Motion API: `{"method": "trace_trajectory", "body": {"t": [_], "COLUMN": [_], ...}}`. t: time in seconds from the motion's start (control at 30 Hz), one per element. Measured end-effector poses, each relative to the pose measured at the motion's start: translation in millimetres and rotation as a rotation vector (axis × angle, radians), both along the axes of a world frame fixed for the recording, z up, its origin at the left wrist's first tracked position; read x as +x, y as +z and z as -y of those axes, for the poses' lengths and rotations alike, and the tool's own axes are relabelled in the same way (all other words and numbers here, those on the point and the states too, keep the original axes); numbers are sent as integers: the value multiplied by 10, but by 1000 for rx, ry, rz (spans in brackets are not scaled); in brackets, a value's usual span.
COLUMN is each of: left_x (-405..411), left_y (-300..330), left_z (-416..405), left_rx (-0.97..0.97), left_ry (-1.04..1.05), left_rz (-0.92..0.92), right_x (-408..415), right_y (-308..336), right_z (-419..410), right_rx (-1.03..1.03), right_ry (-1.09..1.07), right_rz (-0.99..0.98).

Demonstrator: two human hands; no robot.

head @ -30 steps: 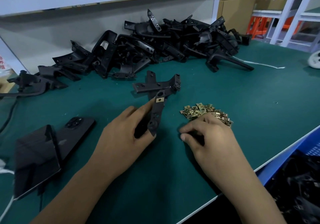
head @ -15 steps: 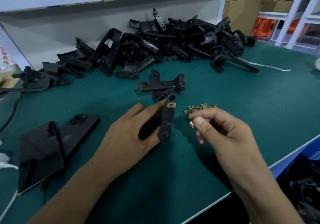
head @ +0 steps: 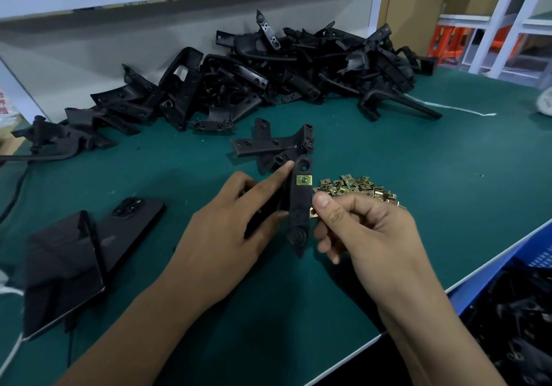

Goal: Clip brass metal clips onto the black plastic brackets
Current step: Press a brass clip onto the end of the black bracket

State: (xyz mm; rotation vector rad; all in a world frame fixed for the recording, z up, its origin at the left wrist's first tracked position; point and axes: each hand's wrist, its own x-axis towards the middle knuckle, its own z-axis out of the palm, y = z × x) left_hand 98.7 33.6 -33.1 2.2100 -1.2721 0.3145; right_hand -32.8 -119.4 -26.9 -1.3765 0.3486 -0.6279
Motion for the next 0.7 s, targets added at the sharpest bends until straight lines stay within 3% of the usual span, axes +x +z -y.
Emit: {"method": "trace_trajectory", "body": {"t": [0.5, 0.7], "left_x": [-16, -84], "left_y": [10, 14], "left_z": [17, 62], "left_rx": [22, 44], "left_ry": [43, 112], "left_rz": [11, 18], "right_x": [14, 40], "right_y": [-28, -80], "right_z": [-10, -117], "right_rx": [-14, -135], "right_ry": [-37, -215], "right_rz": [-16, -64]}}
